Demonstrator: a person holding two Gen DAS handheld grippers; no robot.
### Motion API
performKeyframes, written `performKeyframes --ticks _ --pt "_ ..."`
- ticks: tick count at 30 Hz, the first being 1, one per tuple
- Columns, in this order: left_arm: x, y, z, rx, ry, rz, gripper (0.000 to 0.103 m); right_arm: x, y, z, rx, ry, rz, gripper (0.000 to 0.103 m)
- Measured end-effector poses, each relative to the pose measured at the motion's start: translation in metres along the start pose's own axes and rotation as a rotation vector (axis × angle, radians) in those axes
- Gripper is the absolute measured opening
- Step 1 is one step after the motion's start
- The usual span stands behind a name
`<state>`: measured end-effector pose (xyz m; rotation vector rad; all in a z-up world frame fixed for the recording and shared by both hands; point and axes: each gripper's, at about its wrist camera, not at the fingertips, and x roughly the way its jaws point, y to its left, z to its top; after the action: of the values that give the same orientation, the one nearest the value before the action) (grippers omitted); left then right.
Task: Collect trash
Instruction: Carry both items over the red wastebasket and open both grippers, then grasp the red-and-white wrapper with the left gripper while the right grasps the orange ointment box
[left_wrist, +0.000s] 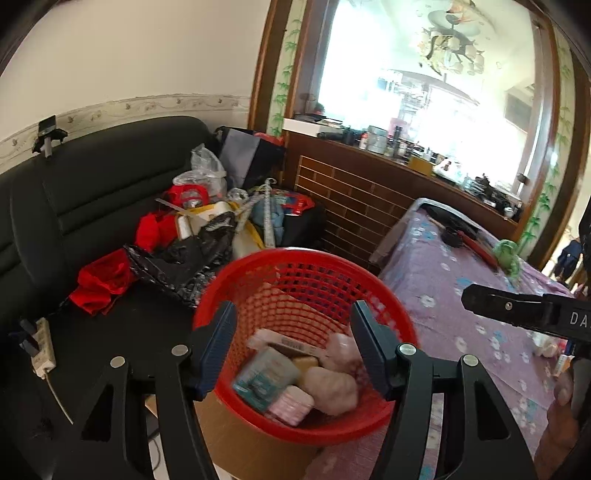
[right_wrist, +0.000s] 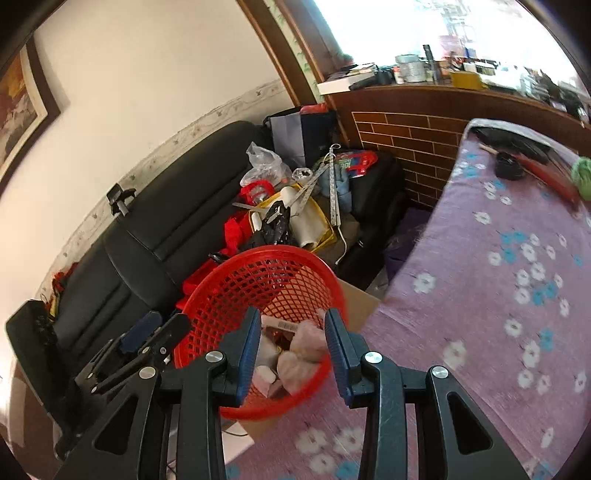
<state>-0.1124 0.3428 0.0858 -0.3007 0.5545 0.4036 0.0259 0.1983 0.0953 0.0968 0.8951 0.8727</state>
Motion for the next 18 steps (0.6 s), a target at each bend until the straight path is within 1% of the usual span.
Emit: performKeyframes --ticks 3,7,13,17,18 --pt "-0.003 -0.019 -0.006 0.03 0.015 -0.04 0.064 -0.017 -0.018 -0.011 0.025 -0.003 -0.016 0.039" --pt "-0.008 -0.049 -0.015 0.083 0.034 -0.08 0.065 -0.038 -0.042 -0.027 0.065 -0.003 -0.032 0.039" --pt "-0.017 -0.1 -0.031 0.169 0.064 -0.148 0.066 -0.087 -0.088 -0.051 0.128 -0.03 -0.077 0.039" --pt "-0.024 -0.136 -0.042 0.24 0.08 -0.198 0.068 -0.136 -0.128 -0.064 0.166 -0.08 -0.16 0.04" --pt "-0.025 -0.143 -0.045 0.254 0.086 -0.213 0.069 -0.153 -0.144 -0.068 0.186 -0.099 -0.189 0.041"
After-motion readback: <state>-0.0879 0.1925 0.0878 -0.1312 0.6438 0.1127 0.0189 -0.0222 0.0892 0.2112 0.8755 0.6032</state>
